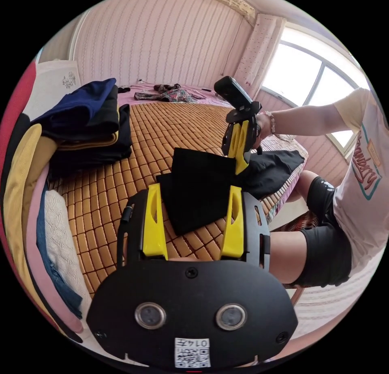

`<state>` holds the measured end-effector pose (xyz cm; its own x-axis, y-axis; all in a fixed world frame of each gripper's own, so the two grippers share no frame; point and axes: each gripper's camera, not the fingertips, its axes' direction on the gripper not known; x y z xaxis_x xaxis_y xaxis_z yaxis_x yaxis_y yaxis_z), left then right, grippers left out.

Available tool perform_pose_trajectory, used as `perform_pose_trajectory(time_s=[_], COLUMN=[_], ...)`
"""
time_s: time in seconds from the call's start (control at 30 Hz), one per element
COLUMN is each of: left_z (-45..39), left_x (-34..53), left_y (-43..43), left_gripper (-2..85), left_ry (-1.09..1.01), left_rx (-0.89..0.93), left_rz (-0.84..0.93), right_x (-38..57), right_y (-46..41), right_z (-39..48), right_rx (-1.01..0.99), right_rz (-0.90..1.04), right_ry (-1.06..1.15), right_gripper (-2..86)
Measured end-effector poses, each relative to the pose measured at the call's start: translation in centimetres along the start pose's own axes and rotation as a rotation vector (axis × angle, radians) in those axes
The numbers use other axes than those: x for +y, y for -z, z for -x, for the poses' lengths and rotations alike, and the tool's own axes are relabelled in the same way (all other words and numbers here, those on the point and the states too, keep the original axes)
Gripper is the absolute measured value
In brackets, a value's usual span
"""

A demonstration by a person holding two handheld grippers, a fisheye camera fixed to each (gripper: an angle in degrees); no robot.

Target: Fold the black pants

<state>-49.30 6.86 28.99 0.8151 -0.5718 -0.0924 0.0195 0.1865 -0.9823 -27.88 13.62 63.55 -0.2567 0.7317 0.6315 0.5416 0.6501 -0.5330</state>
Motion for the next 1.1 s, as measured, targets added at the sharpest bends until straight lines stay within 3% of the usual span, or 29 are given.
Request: perform_pose_trajectory(time_s=[0.13, 0.23, 0.37, 0.57, 0.8, 0.87, 1.0, 1.1], left_z=[-1.8, -1.9, 0.4, 0.0, 0.6, 0.6, 0.9, 2.1], left_x=[-1.5, -1.9, -1.7, -2.8, -4.0, -4.3, -4.4, -3.0], left_y=[0.5, -0.3, -2.7, -5.1, -8.8, -9.2, -9.3, -6.7], left_gripper=[13.8, 8.5, 4.8, 2.7, 0.7, 0.2, 0.5, 1.1], left_ry=[-0.116, -0.115, 0.100, 0.181, 0.338, 0.355, 0.341, 0.508], left_rx=[0.025, 0.038, -0.030, -0.151, -0.211, -0.259, -0.561, -0.614], left_rz=[0.028, 0.110, 0.213, 0.215, 0.278, 0.293, 0.374, 0.274], right_x=[-1.3, -1.9, -2.1, -3.9, -5.1, -4.2, 0.1, 6.2], right_y=[-2.0, -2.4, -3.3, -7.1, -9.4, -8.1, -4.9, -2.3], right_z=[-1.4, -4.2, -9.0, -9.6, -10.9, -9.4, -5.7, -3.3], right_rx=[-0.179, -0.032, 0.241, 0.500, 0.647, 0.717, 0.821, 0.897], right_rz=[0.095, 0.064, 0.026, 0.085, 0.061, -0.014, -0.076, -0.105], right_ry=[0.062, -0.025, -0.250, -0.217, -0.270, -0.259, -0.232, -0.318], right_gripper=[0.6, 0.6, 0.7, 1.2, 1.5, 1.1, 0.6, 0.3])
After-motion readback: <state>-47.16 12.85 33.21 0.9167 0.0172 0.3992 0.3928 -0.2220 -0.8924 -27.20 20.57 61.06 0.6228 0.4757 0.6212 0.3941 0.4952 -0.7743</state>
